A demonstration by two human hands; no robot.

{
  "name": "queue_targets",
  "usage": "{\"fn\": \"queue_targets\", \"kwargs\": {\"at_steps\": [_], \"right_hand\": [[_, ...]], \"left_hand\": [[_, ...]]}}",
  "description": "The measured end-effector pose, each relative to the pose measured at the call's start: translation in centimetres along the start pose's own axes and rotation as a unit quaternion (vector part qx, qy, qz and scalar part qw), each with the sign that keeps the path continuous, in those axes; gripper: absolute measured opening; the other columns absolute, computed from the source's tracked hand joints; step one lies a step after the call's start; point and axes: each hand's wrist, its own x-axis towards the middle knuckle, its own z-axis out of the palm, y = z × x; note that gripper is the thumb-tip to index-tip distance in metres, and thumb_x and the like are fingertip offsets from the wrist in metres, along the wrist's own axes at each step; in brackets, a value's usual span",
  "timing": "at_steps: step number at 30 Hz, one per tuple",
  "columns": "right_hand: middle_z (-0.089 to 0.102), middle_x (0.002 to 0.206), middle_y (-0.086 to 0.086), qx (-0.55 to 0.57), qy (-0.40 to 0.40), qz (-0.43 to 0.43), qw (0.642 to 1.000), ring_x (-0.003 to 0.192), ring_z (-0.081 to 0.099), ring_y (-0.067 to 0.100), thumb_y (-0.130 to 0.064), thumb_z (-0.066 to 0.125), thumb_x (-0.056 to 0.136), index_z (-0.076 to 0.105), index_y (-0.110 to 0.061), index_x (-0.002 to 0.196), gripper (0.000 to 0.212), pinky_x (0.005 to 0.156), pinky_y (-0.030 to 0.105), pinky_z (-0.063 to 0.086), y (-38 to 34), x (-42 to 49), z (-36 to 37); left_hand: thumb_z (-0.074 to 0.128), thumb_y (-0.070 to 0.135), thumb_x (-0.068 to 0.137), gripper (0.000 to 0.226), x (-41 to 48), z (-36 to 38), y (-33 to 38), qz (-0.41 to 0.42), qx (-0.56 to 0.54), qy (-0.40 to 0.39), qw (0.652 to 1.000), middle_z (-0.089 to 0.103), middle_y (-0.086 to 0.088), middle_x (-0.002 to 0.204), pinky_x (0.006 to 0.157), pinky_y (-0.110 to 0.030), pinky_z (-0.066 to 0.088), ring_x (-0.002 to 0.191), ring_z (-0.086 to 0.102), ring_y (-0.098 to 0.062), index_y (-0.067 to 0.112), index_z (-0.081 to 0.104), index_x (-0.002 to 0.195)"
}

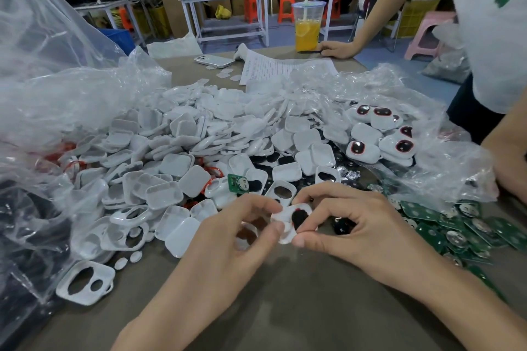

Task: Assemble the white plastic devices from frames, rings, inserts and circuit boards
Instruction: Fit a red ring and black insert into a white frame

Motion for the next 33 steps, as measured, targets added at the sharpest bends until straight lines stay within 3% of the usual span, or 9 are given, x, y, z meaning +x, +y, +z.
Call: {"fn": "queue_targets", "kwargs": {"at_steps": [3,7,10,14,21,25,29,31,33], "right_hand": [[0.066,0.114,-0.023,0.011,0.012,-0.005,1.0,0.109,0.064,0.001,-0.046,0.079,0.073,0.077,-0.037,0.078,0.01,0.088,0.006,0.038,0.0,0.0,0.0],[0.066,0.115,-0.022,0.017,0.024,-0.013,1.0,0.108,0.064,0.002,-0.046,0.079,0.073,0.076,-0.039,0.077,0.008,0.089,0.009,0.04,-0.1,0.0,0.0],[0.066,0.115,-0.021,0.018,0.02,-0.022,0.999,0.108,0.065,0.004,-0.044,0.079,0.074,0.075,-0.042,0.076,0.006,0.089,0.011,0.041,-0.2,-0.1,0.1],[0.065,0.115,-0.022,0.01,0.012,-0.032,0.999,0.11,0.063,0.003,-0.042,0.08,0.075,0.074,-0.042,0.077,0.006,0.09,0.009,0.04,-0.2,-0.2,0.3],[0.065,0.117,-0.021,0.013,-0.002,-0.048,0.999,0.109,0.064,0.007,-0.043,0.08,0.076,0.076,-0.039,0.079,0.006,0.091,0.017,0.044,-0.1,-0.1,0.7],[0.065,0.119,-0.024,0.027,-0.016,-0.051,0.998,0.111,0.064,0.002,-0.041,0.082,0.077,0.077,-0.035,0.083,0.01,0.092,0.012,0.043,0.1,-0.2,0.6],[0.066,0.12,-0.027,0.056,-0.048,-0.032,0.997,0.114,0.063,-0.001,-0.049,0.08,0.075,0.077,-0.038,0.085,0.015,0.093,0.019,0.049,0.0,-0.2,0.6],[0.065,0.121,-0.027,0.054,-0.047,-0.035,0.997,0.114,0.063,-0.001,-0.047,0.081,0.076,0.078,-0.038,0.085,0.013,0.093,0.015,0.046,0.2,-0.2,0.7],[0.064,0.121,-0.028,0.033,-0.027,-0.036,0.998,0.114,0.062,-0.003,-0.048,0.08,0.077,0.077,-0.039,0.085,0.012,0.096,0.011,0.041,0.4,-0.1,0.8]], "left_hand": [[0.068,0.029,0.092,0.022,0.3,0.1,0.4,-0.081,-0.126,-0.009,0.989,0.073,0.016,0.101,0.071,-0.019,0.055,0.075,0.071,-0.01,0.047,0.06,0.101],[0.067,0.022,0.095,0.027,0.5,-0.1,1.0,-0.138,-0.21,-0.038,0.967,0.073,0.0,0.092,0.063,-0.033,0.049,0.063,0.068,-0.019,0.033,0.061,0.119],[0.07,0.03,0.093,0.026,0.3,-0.2,1.0,-0.152,-0.219,-0.058,0.962,0.072,-0.002,0.082,0.063,-0.027,0.048,0.064,0.067,-0.016,0.031,0.066,0.119],[0.065,0.015,0.096,0.024,0.4,-0.2,1.0,-0.174,-0.261,-0.062,0.948,0.073,-0.005,0.082,0.059,-0.016,0.049,0.067,0.066,-0.015,0.025,0.07,0.118],[0.066,0.018,0.086,0.026,0.3,-0.2,0.7,-0.186,-0.32,-0.095,0.924,0.074,-0.009,0.087,0.061,-0.02,0.051,0.07,0.068,-0.021,0.028,0.074,0.108],[0.069,0.013,0.085,0.03,0.5,-1.0,0.3,-0.211,-0.381,-0.165,0.885,0.07,-0.018,0.096,0.07,-0.03,0.056,0.08,0.065,-0.026,0.018,0.074,0.115],[0.071,0.014,0.083,0.032,0.7,-1.8,-0.1,-0.22,-0.394,-0.235,0.861,0.07,-0.016,0.095,0.07,-0.03,0.057,0.082,0.066,-0.022,0.02,0.074,0.115],[0.071,0.013,0.085,0.033,0.7,-1.8,-0.2,-0.218,-0.386,-0.226,0.867,0.069,-0.017,0.095,0.07,-0.03,0.057,0.081,0.065,-0.023,0.019,0.073,0.117],[0.071,0.013,0.085,0.035,0.6,-1.2,-0.2,-0.216,-0.373,-0.165,0.887,0.069,-0.02,0.096,0.069,-0.029,0.056,0.08,0.066,-0.026,0.016,0.07,0.12]]}}
